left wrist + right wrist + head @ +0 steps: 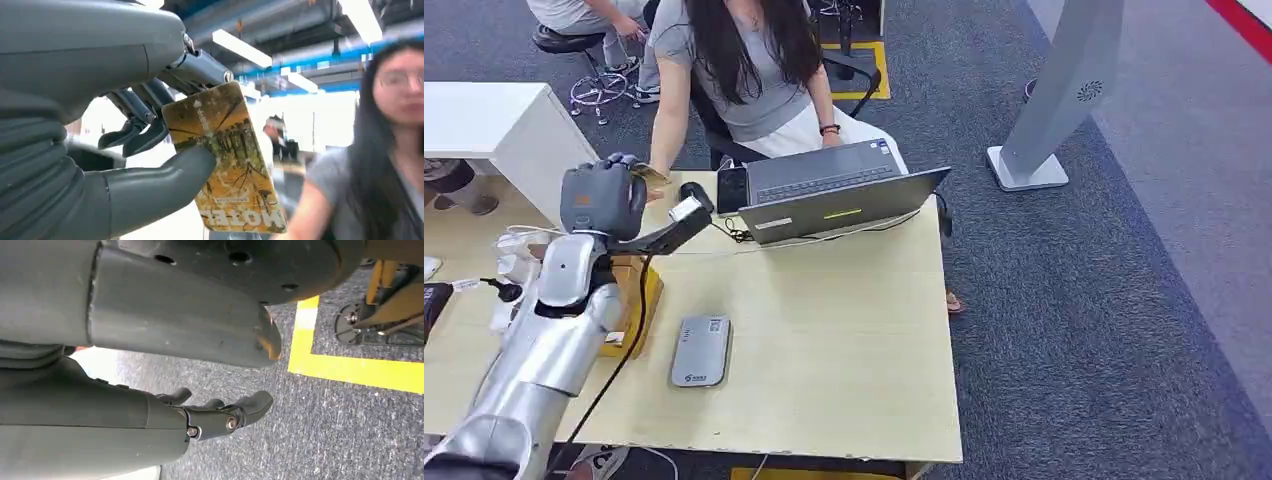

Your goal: Pass the card to the sensor for recognition and then transmit it.

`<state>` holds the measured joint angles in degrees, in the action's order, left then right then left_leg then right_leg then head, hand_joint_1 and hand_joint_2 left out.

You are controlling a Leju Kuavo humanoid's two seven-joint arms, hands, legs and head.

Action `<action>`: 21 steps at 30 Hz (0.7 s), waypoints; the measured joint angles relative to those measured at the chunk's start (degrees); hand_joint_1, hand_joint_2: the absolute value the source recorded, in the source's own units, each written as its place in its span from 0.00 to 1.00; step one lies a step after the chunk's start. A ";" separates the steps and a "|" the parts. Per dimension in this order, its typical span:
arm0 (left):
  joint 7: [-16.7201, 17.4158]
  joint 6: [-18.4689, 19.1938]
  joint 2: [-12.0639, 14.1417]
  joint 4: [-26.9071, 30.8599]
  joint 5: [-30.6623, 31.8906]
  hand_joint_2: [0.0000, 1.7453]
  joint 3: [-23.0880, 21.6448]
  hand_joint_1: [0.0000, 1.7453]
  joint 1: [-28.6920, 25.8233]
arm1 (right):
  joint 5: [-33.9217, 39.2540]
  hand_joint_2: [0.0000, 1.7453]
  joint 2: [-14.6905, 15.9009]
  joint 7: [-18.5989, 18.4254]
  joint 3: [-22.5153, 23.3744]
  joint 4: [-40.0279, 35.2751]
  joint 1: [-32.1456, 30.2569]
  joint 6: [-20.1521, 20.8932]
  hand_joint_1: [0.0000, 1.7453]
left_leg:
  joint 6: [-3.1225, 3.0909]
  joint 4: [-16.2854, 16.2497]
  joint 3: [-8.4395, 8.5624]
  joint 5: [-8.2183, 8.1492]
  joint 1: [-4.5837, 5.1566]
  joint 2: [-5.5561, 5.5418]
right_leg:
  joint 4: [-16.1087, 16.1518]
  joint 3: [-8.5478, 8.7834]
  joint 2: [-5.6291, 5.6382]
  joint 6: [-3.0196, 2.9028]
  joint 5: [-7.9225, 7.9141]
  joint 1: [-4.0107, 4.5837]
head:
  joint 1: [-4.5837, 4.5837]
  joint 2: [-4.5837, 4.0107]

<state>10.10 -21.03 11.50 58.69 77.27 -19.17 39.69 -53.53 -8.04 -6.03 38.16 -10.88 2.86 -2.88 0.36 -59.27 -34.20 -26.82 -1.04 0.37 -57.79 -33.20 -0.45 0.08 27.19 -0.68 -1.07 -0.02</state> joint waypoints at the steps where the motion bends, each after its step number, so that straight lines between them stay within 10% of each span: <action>1: 0.85 -0.68 0.00 -3.28 1.92 1.00 0.13 1.00 2.99 | -0.50 0.00 0.00 -0.13 -0.11 0.00 0.06 0.15 0.00 | 0.00 0.00 0.00 0.00 0.00 0.00 | -0.01 0.00 0.00 0.00 0.00 0.00 | -0.02 0.00; 11: 2.97 -2.77 -0.39 -23.53 6.05 1.00 1.11 1.00 17.72 | -1.77 0.00 -0.31 -0.15 -1.27 0.00 0.14 0.46 0.00 | 0.00 0.00 0.00 -0.01 0.03 0.03 | -0.01 -0.01 0.05 0.00 0.00 -0.01 | -0.02 0.00; 12: 2.97 -2.88 -0.46 -24.34 6.11 1.00 1.22 0.00 17.98 | -1.79 0.00 -0.35 -0.15 -1.29 0.00 0.14 0.37 0.00 | 0.00 0.00 0.00 -0.01 0.02 0.04 | -0.01 -0.01 0.06 0.00 0.00 -0.01 | 0.00 0.00; 21: 2.95 -2.99 -0.85 -27.81 5.48 1.00 2.73 0.00 18.04 | -1.79 0.00 -0.46 -0.15 -1.29 0.00 0.11 0.11 0.00 | 0.00 0.00 0.00 0.00 0.02 0.03 | -0.01 -0.01 0.05 0.00 0.00 -0.01 | -0.02 0.00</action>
<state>13.05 -24.02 10.64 30.88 82.75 -16.44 57.73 -55.32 -8.50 -6.19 36.87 -10.88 2.97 -2.78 0.36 -59.27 -34.20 -26.82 -1.02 0.40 -57.80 -33.21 -0.40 0.09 27.19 -0.69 -1.09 -0.02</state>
